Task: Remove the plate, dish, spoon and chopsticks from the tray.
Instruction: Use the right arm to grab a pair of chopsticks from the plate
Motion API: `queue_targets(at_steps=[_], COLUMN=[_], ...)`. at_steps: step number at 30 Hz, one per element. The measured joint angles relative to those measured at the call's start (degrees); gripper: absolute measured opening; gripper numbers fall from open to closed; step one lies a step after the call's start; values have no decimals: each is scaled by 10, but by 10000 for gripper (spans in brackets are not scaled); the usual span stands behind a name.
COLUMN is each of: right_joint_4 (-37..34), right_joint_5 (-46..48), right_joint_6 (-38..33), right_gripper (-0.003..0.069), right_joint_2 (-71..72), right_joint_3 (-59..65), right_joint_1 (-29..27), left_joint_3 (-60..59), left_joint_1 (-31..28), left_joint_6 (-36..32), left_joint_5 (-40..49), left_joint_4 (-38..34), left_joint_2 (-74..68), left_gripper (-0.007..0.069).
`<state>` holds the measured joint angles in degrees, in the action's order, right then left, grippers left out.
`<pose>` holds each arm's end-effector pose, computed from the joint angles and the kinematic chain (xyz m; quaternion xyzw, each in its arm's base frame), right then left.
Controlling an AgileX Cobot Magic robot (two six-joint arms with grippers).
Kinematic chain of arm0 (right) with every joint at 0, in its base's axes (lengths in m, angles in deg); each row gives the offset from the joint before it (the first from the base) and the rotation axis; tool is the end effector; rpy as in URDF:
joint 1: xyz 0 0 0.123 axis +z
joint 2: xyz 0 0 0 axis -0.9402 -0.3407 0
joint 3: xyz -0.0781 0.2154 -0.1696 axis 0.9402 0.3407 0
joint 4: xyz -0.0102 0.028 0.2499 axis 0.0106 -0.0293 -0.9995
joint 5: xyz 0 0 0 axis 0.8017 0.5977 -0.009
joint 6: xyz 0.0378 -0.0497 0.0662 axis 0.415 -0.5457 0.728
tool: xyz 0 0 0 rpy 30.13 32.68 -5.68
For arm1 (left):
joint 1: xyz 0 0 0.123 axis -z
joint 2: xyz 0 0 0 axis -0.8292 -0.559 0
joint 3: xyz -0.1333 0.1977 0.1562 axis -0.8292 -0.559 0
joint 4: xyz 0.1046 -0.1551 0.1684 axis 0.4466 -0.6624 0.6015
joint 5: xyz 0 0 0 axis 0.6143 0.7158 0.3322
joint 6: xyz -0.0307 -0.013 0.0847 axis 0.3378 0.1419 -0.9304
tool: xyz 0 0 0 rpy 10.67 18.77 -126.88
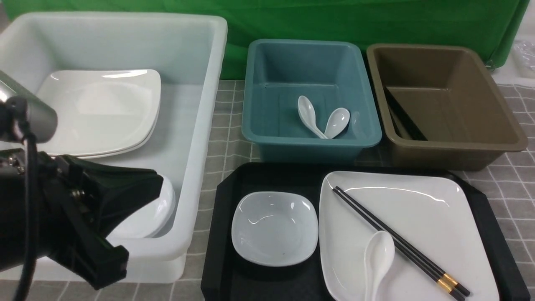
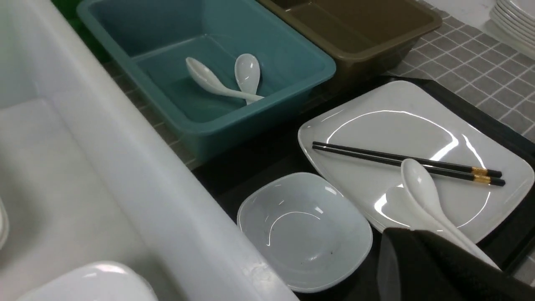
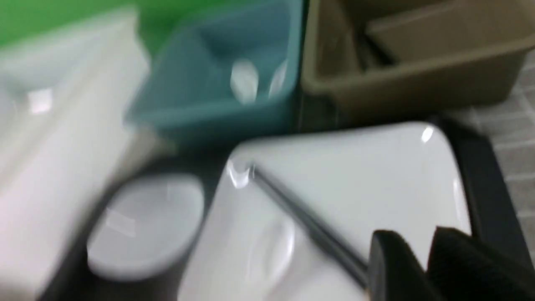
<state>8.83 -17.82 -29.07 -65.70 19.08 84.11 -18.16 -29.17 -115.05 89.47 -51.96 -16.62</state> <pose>0.0788 0.0255 0.2834 0.0018 0.8186 0.1776 0.5462 0.1213 -0.0847 0.3355 0.2849 0.7885 -0.1990 0.5075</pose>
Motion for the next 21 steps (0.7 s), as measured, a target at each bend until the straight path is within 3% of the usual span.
queue_targets(at_steps=[4,7,10,16,21], right_joint_4=[12,30,42,51,50], right_joint_5=[155,218,231,223,179], right_joint_6=[-85,-135,-172,-250,-263], right_gripper=[183,217,268,447,502], right_joint_2=[-214,-363,-450,-589,-661], right_joint_3=[-150,-229,-268,-288,-289], right_joint_1=[64,92,98,90,67], left_joint_3=[10,30,41,44,44], left_joint_1=[0,0,0,0,0], left_joint_6=[-30,-32,-34,-35,-35], left_joint_5=[13,49,70,91,111], left_joint_4=[-15,-20,-21,-13,-11], left_joint_2=[1,12,31,84,104], left_gripper=[4,4,4,4,4])
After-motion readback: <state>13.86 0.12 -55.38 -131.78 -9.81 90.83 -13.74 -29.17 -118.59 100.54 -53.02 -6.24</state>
